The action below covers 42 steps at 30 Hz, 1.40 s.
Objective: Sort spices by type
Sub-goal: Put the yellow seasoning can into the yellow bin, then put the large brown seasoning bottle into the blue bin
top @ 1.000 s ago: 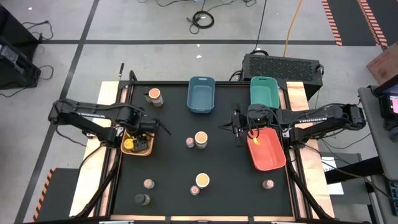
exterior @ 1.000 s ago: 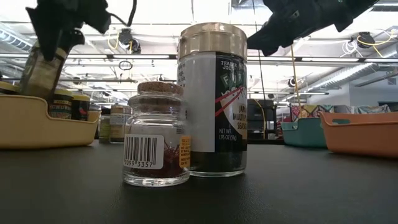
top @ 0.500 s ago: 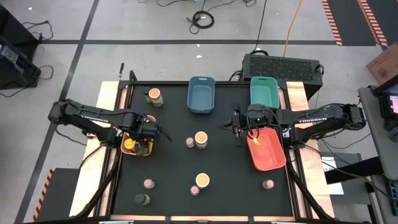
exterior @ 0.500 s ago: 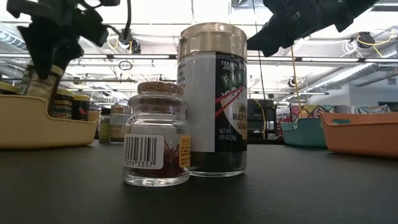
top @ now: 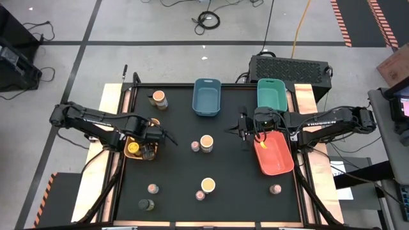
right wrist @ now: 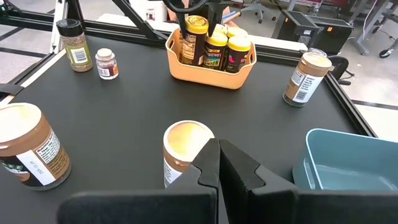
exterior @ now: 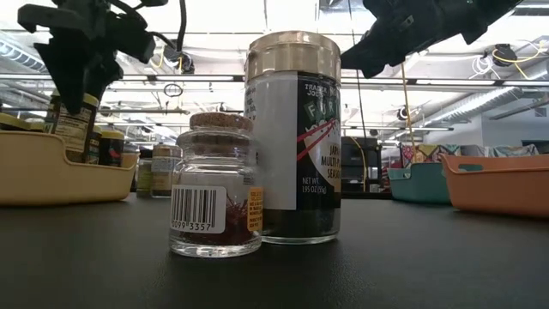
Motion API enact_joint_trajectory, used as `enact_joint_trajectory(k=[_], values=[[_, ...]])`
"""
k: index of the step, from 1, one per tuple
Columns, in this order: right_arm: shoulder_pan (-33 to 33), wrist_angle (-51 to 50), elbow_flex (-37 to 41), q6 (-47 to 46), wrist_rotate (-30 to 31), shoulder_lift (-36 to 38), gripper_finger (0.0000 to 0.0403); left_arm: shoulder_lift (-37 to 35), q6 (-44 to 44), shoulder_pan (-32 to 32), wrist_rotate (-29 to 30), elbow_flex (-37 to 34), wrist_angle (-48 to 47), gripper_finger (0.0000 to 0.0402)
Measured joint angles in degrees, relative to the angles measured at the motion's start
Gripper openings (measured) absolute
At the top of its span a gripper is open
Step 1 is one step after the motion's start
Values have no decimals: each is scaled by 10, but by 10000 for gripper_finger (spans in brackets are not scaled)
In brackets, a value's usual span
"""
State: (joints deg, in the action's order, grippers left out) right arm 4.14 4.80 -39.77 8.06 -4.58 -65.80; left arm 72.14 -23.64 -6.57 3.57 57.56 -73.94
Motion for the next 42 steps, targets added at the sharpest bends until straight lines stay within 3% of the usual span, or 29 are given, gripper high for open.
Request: enact_joint_trajectory(k=[13, 20, 28, 42], values=[[-1, -5, 0, -1, 0, 0, 1, 48, 1, 0, -1, 1, -22, 247], [-1, -8, 0, -1, 0, 0, 1, 79, 0, 0, -37, 0, -18, 251], [-1, -8, 0, -1, 0, 0, 1, 91, -9, 7, -65, 5, -24, 297], [-1, -3, 0, -1, 0, 0, 1, 80, 21, 17, -50, 139, -96, 318]])
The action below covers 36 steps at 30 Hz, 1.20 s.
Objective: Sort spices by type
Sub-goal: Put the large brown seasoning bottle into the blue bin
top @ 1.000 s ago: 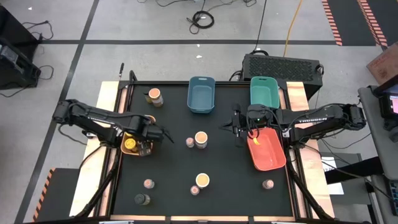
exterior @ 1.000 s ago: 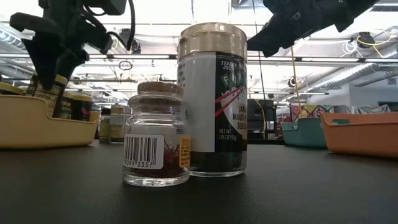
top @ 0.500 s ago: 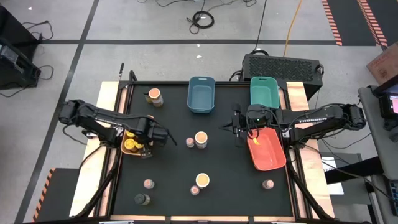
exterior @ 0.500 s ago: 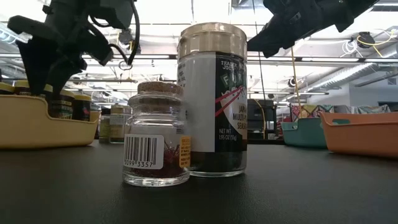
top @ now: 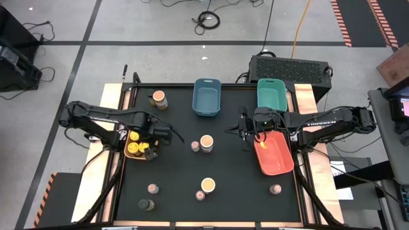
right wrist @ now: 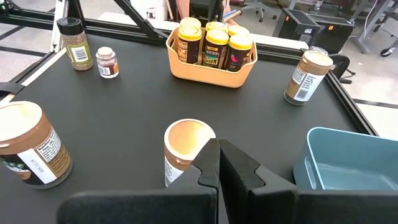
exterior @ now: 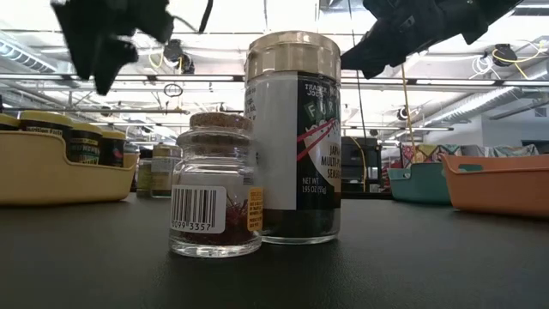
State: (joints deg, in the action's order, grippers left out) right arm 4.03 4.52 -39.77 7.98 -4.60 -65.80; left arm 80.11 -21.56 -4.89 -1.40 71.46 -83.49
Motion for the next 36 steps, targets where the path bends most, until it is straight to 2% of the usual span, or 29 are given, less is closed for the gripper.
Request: enact_joint_trajectory(k=[3, 5, 10, 14, 18, 23, 28, 34, 36], values=[[0, 0, 0, -7, 0, 0, 1, -14, 10, 0, 8, 24, 16, 316], [0, -2, 0, -13, 0, 0, 1, -35, 12, 0, 38, 25, 46, 310], [0, -17, 0, -13, 0, 0, 1, -118, 48, -1, 119, -6, 156, 283], [0, -24, 0, -13, 0, 0, 1, -185, 105, -1, 140, -41, 252, 259], [6, -19, 0, -1, 2, 0, 1, -246, 186, -1, 140, -102, 397, 236], [18, -1, 0, 1, 2, 0, 1, -312, 253, -1, 138, -231, 632, 213], [20, 13, 0, 10, 1, 0, 1, -347, 270, 0, 129, -341, 780, 204], [20, 52, 0, 54, 0, 0, 1, -349, 263, 13, 128, -407, 921, 203], [20, 76, 0, 62, 0, 0, 1, -340, 234, 21, 127, -420, 973, 203]])
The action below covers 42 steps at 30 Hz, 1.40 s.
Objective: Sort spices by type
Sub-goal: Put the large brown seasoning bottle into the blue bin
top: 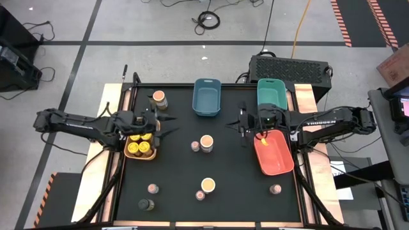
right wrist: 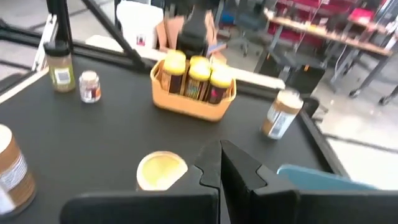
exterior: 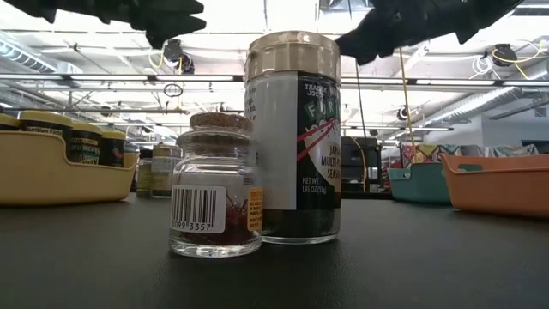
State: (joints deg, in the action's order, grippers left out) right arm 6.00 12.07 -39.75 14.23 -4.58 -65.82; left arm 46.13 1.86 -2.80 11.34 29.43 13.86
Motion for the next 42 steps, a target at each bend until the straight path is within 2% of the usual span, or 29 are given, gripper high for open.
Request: enact_joint_trajectory(k=[3, 6, 11, 13, 22, 30, 36, 42], values=[[0, 27, 0, 3, -1, 0, 1, 25, -56, 11, -34, -11, 44, 203], [0, 36, 0, 16, -1, 0, 8, 65, -72, 13, -83, -11, 67, 203], [0, 35, 0, 20, 0, 0, 38, 156, -74, 13, -77, -11, 162, 203], [0, 31, 0, 15, 0, 0, 58, 187, -74, 13, -77, -8, 194, 203], [0, -18, 0, -53, 0, 3, 178, 299, -64, 13, -77, 55, 196, 207], [-2, -49, 0, -78, 0, 3, 265, 382, -58, 13, -67, 113, 205, 284], [-2, -72, 0, -94, 0, 3, 291, 405, -59, 13, -18, 132, 203, 301], [-2, -83, 0, -106, 0, 3, 293, 407, -61, 13, 75, 133, 214, 302]])
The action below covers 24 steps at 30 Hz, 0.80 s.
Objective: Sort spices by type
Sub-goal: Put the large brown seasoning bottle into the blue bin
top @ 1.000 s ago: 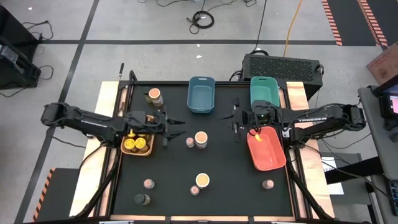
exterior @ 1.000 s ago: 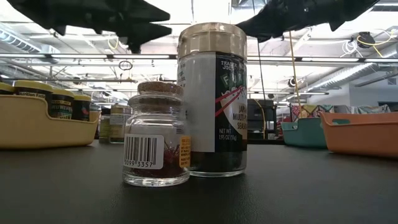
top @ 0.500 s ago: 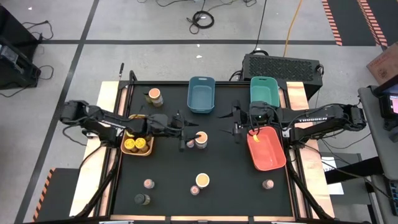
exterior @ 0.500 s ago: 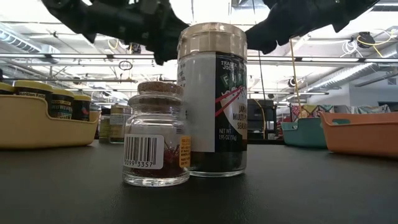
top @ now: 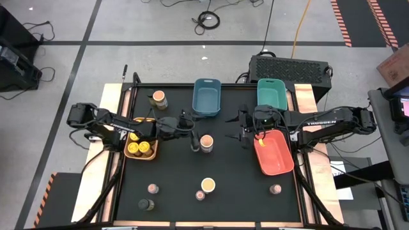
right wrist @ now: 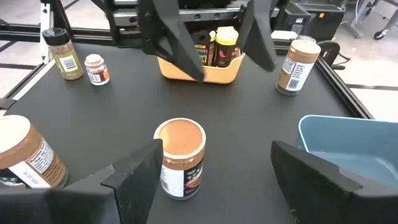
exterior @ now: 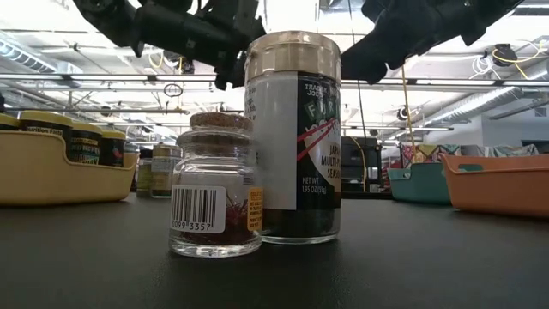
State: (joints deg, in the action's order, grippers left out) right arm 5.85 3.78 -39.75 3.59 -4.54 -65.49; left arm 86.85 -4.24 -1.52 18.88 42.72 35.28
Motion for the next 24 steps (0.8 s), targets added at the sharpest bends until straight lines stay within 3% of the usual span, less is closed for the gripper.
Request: enact_joint_trajectory(k=[4, 11, 20, 24], values=[[0, -4, 0, -10, 0, 0, 293, -2, -43, 3, -4, 0, -14, 302], [0, -9, 0, -10, 0, 0, 293, 1, -58, 18, -99, 0, -90, 302], [0, -8, 0, -10, 0, 0, 293, 37, -29, 16, -118, 0, -88, 302], [0, -8, 0, -10, 0, 0, 293, 58, 9, 14, -158, 0, -78, 302]])
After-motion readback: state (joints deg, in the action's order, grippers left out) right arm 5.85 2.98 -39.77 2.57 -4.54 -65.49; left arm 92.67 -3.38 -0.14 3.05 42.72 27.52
